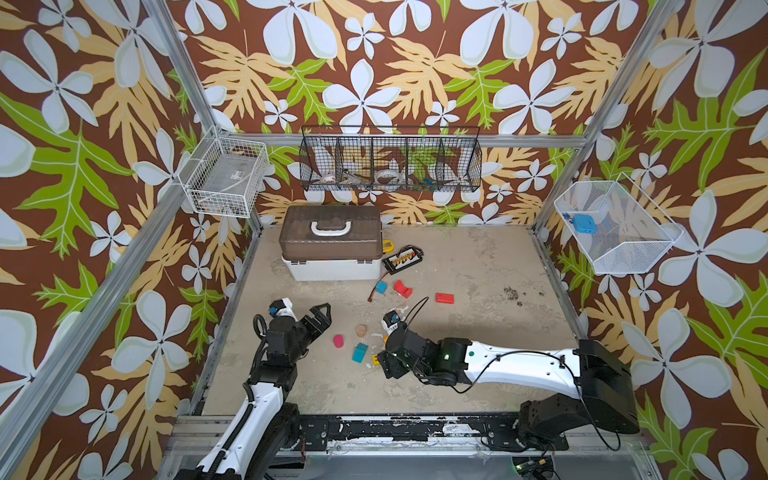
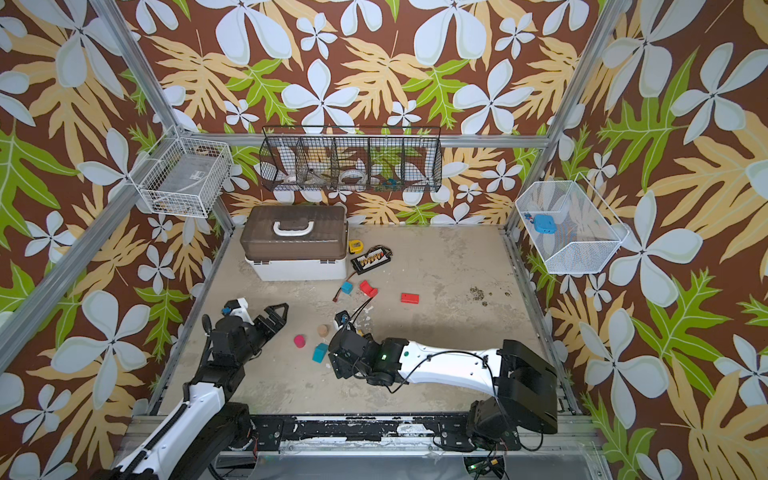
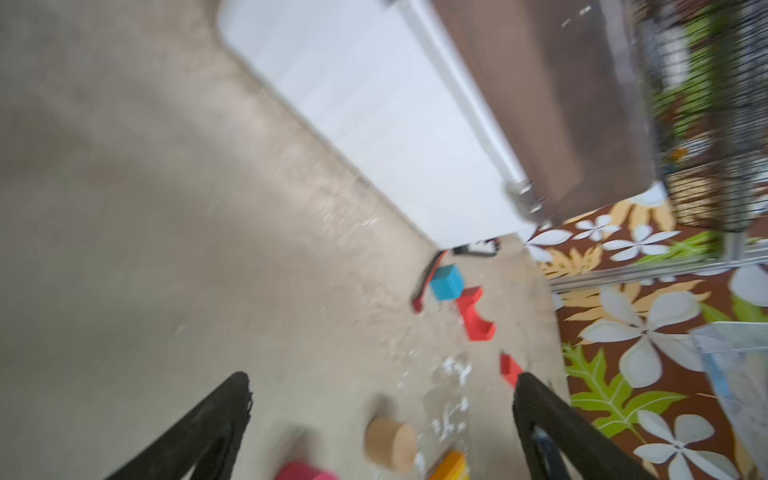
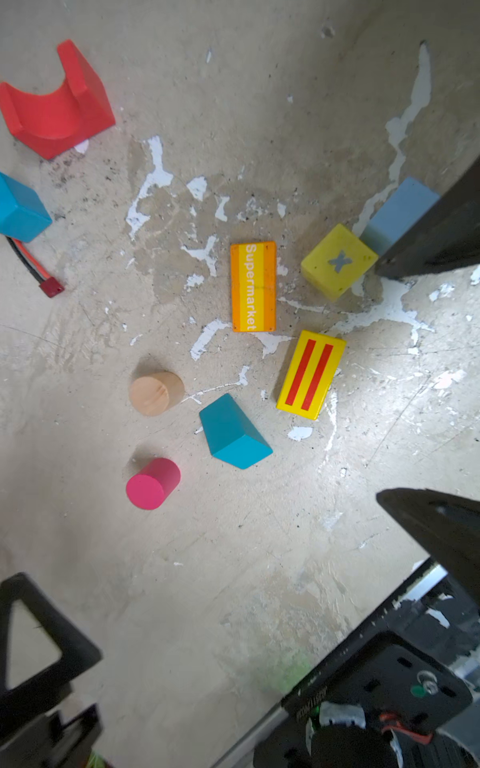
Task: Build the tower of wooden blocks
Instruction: 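Swing the right gripper over the yellow red-striped block, then close the right gripper on the yellow red-striped block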
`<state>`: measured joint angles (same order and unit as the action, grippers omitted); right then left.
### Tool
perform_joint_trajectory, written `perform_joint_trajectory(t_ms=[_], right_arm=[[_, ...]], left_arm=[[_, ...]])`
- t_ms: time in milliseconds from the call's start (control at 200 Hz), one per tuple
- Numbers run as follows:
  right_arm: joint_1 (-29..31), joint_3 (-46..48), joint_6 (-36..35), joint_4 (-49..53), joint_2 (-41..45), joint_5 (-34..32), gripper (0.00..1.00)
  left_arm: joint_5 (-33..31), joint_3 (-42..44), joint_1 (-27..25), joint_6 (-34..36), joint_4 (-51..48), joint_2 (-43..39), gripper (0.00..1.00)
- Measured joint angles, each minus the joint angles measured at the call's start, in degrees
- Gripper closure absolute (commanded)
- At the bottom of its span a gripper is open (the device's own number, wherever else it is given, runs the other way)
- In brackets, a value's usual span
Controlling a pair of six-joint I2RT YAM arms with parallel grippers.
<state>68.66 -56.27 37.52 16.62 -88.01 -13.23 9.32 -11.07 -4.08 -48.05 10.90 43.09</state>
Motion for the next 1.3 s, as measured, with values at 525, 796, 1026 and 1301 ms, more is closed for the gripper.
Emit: perform_joint_trajectory(t_ms=[525, 796, 1026, 1301], right_arm=[[0.57, -4.59, 0.85, -0.31, -13.16, 2.12, 0.18], [0.55, -7.41, 0.33, 0.68, -17.68, 1.2, 0.2], [0.42, -7.98, -0.11, 1.22, -19.1, 0.98, 0.24], [0.44, -9.42, -0.28, 1.73, -20.46, 0.5, 0.27]], left_arm=[[-0.46, -0.44, 0.07, 2.75, 4.79, -6.19, 0.0], [-1.31, -0.79, 0.07, 3.15, 4.04, -6.51, 0.0], [-1.29, -1.99, 0.07, 3.41, 3.45, -5.22, 0.0], [-1.29, -1.51, 0.07, 3.56, 3.48, -4.81, 0.0]])
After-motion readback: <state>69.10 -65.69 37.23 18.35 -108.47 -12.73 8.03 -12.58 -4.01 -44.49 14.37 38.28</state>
